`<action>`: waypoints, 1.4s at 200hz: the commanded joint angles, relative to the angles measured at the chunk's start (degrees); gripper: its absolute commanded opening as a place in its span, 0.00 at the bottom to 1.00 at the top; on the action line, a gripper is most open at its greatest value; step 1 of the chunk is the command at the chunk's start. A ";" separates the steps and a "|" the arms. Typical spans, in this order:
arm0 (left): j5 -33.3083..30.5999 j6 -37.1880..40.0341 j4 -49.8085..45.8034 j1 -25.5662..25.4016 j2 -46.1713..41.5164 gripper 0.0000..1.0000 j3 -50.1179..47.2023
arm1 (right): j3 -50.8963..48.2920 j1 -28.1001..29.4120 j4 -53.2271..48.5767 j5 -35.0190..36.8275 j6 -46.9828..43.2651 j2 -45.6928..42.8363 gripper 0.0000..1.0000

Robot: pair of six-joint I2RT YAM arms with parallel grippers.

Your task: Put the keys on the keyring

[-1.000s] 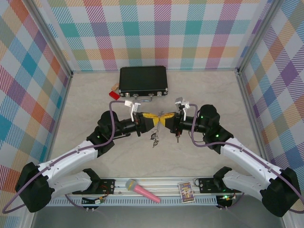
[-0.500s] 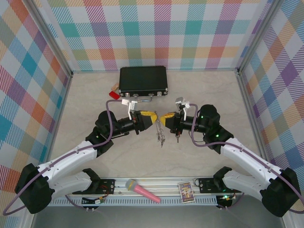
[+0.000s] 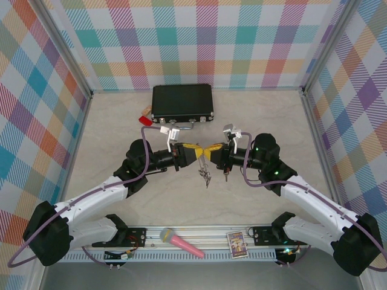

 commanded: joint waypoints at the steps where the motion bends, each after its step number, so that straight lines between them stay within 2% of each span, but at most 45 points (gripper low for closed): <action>1: 2.67 -1.37 4.68 0.48 0.17 0.19 0.29 | -0.41 0.17 3.53 -0.06 -0.55 -0.80 0.00; 17: 3.61 -1.84 5.55 0.48 0.39 0.15 0.25 | -0.47 0.09 3.22 0.47 -0.88 -0.63 0.00; 65: 5.22 -2.46 5.93 0.48 1.10 0.14 0.12 | -0.38 0.14 3.40 1.13 -1.15 -0.27 0.00; 209: 6.84 -2.47 5.38 0.66 -0.41 0.13 -0.85 | -0.97 0.06 3.92 2.46 -1.52 -0.02 0.00; 280: 7.95 -2.68 5.25 0.83 -0.31 0.16 -1.02 | -1.18 -0.03 4.21 2.62 -1.38 -0.02 0.00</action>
